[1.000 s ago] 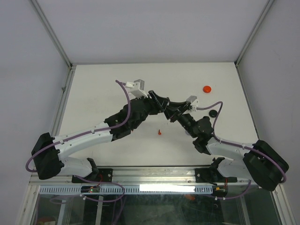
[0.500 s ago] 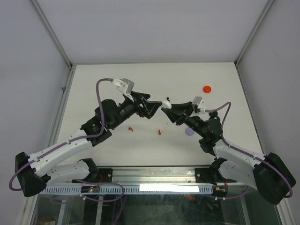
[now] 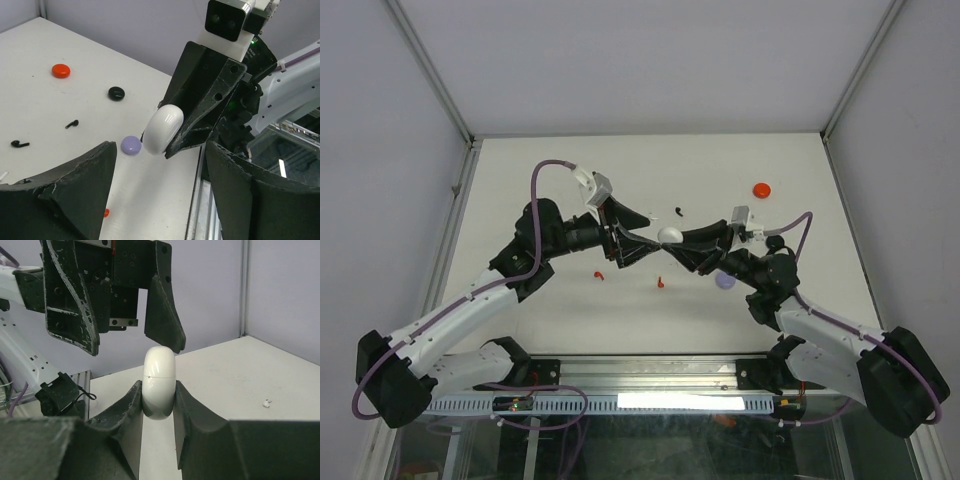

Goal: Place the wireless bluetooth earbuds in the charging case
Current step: Open the charging case.

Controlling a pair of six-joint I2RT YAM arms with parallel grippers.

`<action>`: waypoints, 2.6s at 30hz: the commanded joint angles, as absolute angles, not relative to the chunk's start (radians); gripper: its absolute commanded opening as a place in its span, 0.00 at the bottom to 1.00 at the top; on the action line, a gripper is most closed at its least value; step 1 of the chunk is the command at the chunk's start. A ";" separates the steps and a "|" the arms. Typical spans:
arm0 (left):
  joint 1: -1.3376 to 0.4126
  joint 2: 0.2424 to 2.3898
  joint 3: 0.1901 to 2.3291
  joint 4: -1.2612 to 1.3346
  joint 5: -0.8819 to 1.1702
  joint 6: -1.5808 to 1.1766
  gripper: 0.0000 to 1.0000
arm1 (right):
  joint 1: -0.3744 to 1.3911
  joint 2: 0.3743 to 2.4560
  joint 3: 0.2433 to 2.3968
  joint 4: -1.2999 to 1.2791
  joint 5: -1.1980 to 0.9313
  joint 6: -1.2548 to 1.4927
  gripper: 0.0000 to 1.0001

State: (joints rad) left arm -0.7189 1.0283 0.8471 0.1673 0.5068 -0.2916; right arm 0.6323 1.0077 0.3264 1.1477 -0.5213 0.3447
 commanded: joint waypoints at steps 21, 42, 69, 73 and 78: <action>-0.703 1.146 0.878 0.325 0.603 -0.380 0.54 | 0.627 1.031 0.370 1.305 -0.640 0.468 0.00; -0.639 1.173 0.884 0.296 0.597 -0.475 0.60 | 0.627 1.030 0.355 1.321 -0.698 0.454 0.00; -0.630 1.143 0.967 -0.039 0.169 -0.344 0.79 | 0.619 1.016 0.221 1.284 -0.546 0.196 0.00; -0.621 1.216 0.987 -0.118 0.025 -0.317 0.78 | 0.618 1.014 0.189 1.307 -0.522 0.173 0.00; -0.567 1.334 1.058 -0.189 -0.031 -0.319 0.77 | 0.618 0.985 0.184 1.243 -0.496 0.126 0.00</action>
